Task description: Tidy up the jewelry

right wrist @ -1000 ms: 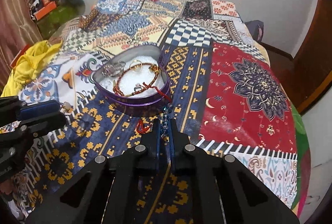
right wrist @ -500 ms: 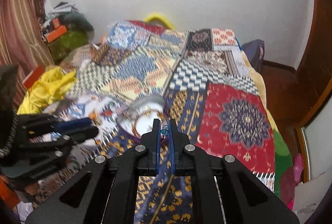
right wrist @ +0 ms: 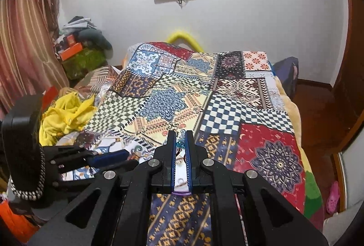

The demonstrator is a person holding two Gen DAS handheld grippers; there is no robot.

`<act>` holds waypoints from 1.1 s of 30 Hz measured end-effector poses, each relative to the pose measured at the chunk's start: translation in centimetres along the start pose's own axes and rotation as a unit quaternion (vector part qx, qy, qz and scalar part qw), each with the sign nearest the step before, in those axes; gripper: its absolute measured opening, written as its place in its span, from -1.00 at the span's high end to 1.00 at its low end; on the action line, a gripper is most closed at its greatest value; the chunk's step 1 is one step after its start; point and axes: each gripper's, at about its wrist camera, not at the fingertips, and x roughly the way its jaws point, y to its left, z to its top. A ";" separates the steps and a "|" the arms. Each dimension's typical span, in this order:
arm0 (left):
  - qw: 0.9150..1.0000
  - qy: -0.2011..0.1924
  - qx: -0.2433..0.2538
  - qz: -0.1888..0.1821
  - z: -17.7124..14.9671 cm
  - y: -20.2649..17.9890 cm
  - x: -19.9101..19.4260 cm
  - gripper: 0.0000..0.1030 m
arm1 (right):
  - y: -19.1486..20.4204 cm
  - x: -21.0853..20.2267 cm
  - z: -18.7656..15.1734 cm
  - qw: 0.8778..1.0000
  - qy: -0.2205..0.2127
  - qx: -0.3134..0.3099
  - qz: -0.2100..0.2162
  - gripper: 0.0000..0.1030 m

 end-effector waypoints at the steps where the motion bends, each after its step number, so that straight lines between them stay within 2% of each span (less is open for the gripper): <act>1: 1.000 0.000 0.000 0.000 0.1 0.0 0.2 0.66 | 0.1 0.2 0.1 1.000 -0.001 0.001 0.003 0.88; 6: 1.000 0.005 -0.001 -0.001 0.3 0.4 1.2 0.67 | -0.1 1.7 0.2 1.000 0.005 0.010 0.014 0.87; 12: 1.000 0.021 0.001 -0.019 0.0 0.6 2.8 0.66 | -1.0 5.3 -1.7 0.998 0.060 0.021 0.023 0.87; 16: 0.999 0.034 0.012 -0.022 -0.1 0.3 3.9 0.66 | -1.6 6.5 -2.8 0.996 0.082 0.031 0.028 0.87; 24: 0.998 0.049 0.013 -0.024 -0.3 0.3 5.3 0.67 | -1.8 7.3 -3.5 0.994 0.105 0.025 0.028 0.87; 27: 0.998 0.047 0.015 -0.025 -0.2 0.3 5.2 0.67 | -2.0 7.4 -3.5 0.992 0.113 0.032 0.039 0.87; 33: 0.999 0.034 0.016 -0.018 -0.1 0.3 3.7 0.67 | -1.6 6.6 -3.4 0.993 0.112 0.025 0.032 0.86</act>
